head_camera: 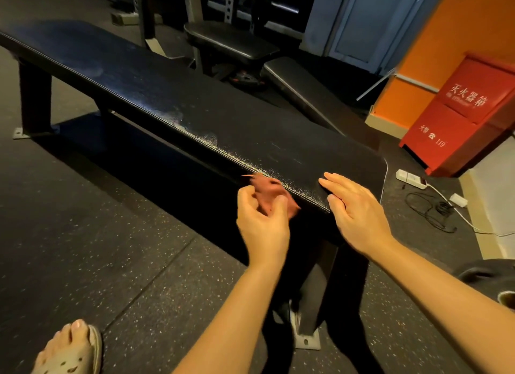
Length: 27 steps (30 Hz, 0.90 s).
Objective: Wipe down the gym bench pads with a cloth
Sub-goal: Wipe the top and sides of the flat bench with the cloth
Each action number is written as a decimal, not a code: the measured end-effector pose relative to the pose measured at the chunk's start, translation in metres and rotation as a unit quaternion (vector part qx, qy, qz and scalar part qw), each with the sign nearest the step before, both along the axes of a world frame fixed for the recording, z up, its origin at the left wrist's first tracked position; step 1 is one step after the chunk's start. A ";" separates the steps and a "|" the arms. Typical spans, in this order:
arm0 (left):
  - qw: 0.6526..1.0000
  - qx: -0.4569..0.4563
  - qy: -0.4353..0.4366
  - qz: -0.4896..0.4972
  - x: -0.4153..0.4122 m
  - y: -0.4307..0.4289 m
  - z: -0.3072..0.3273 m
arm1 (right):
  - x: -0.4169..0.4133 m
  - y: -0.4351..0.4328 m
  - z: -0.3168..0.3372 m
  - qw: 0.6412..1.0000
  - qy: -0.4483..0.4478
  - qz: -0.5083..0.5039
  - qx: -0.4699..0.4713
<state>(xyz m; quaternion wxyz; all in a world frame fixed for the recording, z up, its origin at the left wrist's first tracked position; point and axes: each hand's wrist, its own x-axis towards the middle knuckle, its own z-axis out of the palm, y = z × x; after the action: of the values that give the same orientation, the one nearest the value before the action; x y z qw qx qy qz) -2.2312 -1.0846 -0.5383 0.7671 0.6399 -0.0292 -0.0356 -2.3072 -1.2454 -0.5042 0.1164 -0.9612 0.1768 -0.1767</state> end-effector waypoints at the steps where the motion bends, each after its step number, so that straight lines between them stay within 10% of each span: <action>1: 0.999 0.013 -0.022 -0.035 -0.015 -0.004 0.000 | 0.000 0.000 0.000 1.000 -0.001 0.000 -0.003; 9: 0.993 0.027 0.028 0.108 0.037 0.010 -0.011 | 0.000 0.000 -0.001 1.000 0.002 0.001 0.001; 15: 0.996 0.006 -0.035 -0.088 -0.031 -0.013 -0.008 | 0.000 -0.002 -0.001 1.000 -0.003 0.003 -0.004; 20: 0.994 0.011 0.011 0.104 0.030 0.003 -0.001 | -0.001 -0.002 -0.001 1.000 0.000 0.013 0.009; 27: 0.997 -0.043 -0.049 -0.047 -0.057 -0.032 0.004 | -0.003 -0.008 0.008 0.996 -0.018 0.030 0.083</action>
<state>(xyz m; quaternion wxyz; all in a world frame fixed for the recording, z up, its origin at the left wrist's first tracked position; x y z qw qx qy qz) -2.2879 -1.1163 -0.5341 0.7891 0.6051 -0.0982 -0.0394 -2.3105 -1.2532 -0.4958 0.2041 -0.9499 0.1596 -0.1751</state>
